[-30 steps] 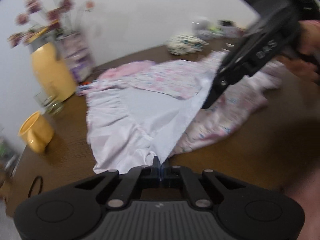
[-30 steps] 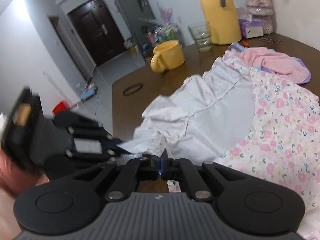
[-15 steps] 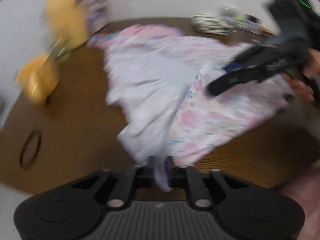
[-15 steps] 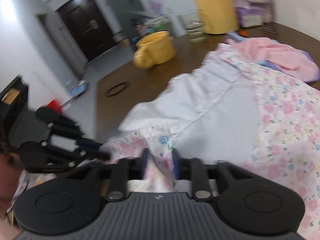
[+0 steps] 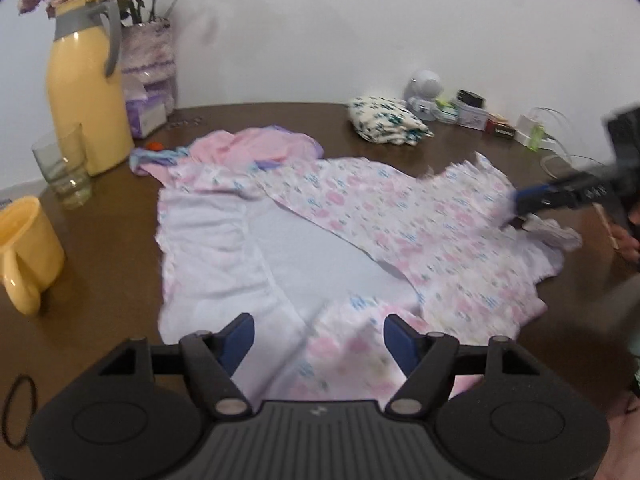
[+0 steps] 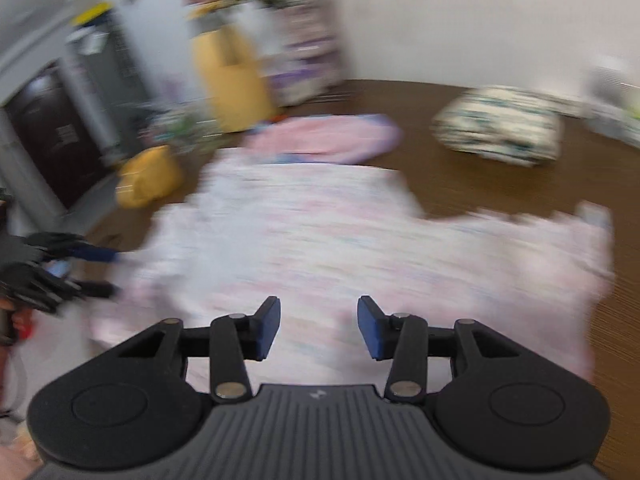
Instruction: Fold clothes
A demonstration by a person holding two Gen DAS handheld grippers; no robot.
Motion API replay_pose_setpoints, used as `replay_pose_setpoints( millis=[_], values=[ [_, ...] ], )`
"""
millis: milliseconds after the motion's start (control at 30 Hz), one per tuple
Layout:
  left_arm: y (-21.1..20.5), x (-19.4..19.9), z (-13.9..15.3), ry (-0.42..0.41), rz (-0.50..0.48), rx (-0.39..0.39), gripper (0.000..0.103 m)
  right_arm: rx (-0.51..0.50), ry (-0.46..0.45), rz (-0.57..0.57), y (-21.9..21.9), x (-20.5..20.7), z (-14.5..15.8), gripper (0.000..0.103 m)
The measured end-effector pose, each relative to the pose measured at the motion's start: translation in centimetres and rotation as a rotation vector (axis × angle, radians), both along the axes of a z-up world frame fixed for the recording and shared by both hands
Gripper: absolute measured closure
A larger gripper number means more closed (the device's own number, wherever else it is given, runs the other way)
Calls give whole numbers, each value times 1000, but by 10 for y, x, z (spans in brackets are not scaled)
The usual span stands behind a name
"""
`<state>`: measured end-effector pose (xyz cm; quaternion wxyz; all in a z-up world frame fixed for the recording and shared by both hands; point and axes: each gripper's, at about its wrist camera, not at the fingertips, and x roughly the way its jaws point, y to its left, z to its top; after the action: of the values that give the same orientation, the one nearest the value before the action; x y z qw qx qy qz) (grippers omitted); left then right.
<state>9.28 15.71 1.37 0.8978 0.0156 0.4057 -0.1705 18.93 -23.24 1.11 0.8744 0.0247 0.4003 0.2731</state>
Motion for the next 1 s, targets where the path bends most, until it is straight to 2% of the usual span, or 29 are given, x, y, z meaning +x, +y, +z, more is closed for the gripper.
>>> replay_pose_setpoints(
  millis=[133,233,267,333,367,400,467,633,667,733,800,900,933,967,1000],
  values=[
    [-5,11,-12,37,10,-21,31,-73,5,-194,-65,-3,-10,60],
    [-8,19,-20,64,18,-38,31,-64,34,-249,-99,-3,-20,52],
    [-9,22,-23,73,21,-43,34,-62,41,-256,-104,-3,-23,50],
    [-11,27,-29,91,26,-54,59,-64,48,-268,-109,0,-31,50],
    [-13,30,-32,101,29,-59,95,-61,54,-274,-109,2,-35,50],
    [-14,33,-35,110,31,-64,101,-57,60,-282,-110,6,-39,50],
    [-15,33,-38,118,53,-60,101,-49,69,-295,-113,16,-46,50],
    [-13,9,-34,90,181,24,101,-5,66,-308,-110,39,-54,50],
    [-11,6,-33,87,199,22,99,13,67,-307,-110,45,-55,50],
    [-8,0,-30,79,222,-3,87,70,78,-302,-107,58,-57,50],
    [-3,-2,-19,44,255,-27,55,103,92,-303,-104,70,-57,50],
    [1,2,-5,4,304,-30,47,113,119,-312,-94,87,-60,52],
    [2,5,-1,-5,318,-23,47,109,129,-310,-90,89,-60,63],
    [2,8,3,-14,333,-15,47,107,138,-301,-87,89,-60,85],
    [4,13,4,-16,346,-7,47,105,148,-293,-85,88,-61,94]
  ],
)
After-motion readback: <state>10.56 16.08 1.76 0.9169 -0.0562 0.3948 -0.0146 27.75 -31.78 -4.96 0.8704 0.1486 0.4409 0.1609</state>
